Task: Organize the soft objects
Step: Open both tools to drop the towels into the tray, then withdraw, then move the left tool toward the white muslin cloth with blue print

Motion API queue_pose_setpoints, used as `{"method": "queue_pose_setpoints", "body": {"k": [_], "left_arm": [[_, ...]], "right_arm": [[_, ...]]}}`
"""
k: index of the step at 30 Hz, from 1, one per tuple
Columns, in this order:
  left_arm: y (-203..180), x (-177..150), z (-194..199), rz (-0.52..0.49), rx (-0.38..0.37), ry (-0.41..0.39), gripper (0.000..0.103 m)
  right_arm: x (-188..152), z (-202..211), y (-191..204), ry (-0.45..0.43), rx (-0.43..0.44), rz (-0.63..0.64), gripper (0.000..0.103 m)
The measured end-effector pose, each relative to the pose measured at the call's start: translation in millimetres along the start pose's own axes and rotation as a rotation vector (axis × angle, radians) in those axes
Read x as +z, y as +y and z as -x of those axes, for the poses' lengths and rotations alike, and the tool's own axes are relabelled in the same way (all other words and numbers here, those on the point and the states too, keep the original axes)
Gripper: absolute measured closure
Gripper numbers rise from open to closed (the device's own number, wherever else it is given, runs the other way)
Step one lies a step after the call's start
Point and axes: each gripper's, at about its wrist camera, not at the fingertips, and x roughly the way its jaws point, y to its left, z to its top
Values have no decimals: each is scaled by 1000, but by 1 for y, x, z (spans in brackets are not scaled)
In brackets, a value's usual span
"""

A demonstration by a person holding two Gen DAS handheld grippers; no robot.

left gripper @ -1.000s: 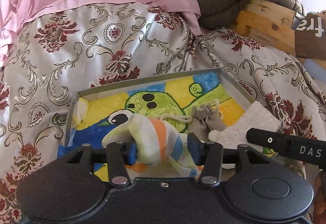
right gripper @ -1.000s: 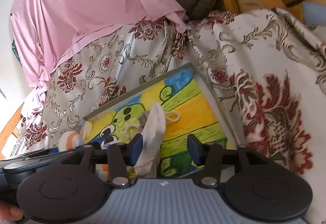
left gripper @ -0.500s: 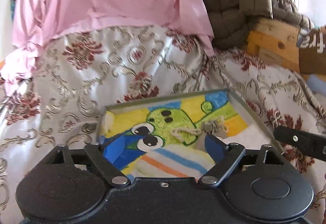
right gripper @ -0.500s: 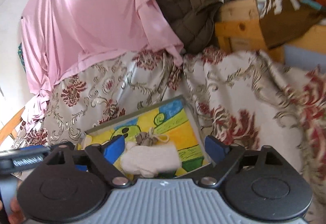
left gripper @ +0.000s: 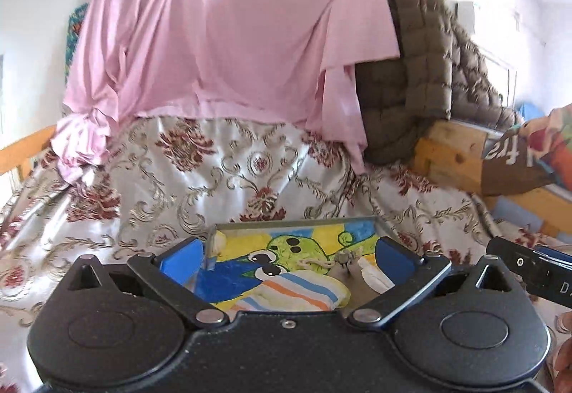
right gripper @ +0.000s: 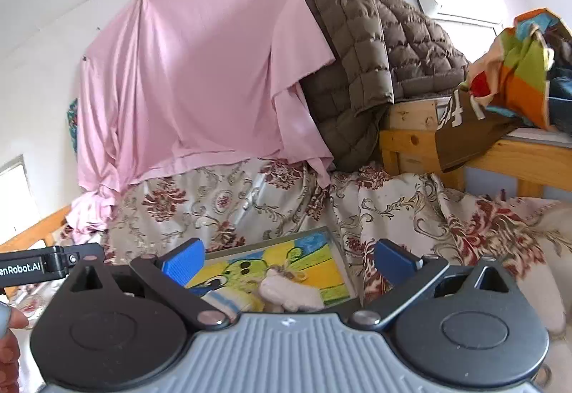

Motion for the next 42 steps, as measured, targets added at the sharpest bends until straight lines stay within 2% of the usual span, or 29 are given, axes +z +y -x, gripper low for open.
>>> {"method": "queue_pose_setpoints", "body": {"k": [4, 8, 15, 19, 24, 28, 32, 39, 42], "left_arm": [[8, -15, 42, 9, -5, -29, 1], [19, -39, 78, 33, -21, -18, 1], [36, -82, 115, 10, -31, 65, 1], [38, -100, 128, -42, -49, 120, 1], [36, -115, 126, -90, -88, 208, 1], [29, -123, 120, -136, -114, 252, 1], [24, -131, 111, -190, -98, 295, 1], [37, -132, 90, -151, -50, 384, 1], [44, -131, 84, -118, -18, 404, 1]], "right_arm": [[-14, 39, 9, 15, 3, 21, 0], [-29, 71, 19, 67, 1, 55, 0], [-51, 105, 26, 204, 7, -3, 0], [-61, 114, 32, 307, -33, 28, 0], [-75, 104, 39, 471, -91, 85, 0], [-84, 96, 44, 541, -112, 124, 0], [-91, 88, 48, 595, -130, 147, 0], [-95, 58, 42, 738, -102, 137, 0], [-94, 48, 38, 771, -92, 119, 0]]}}
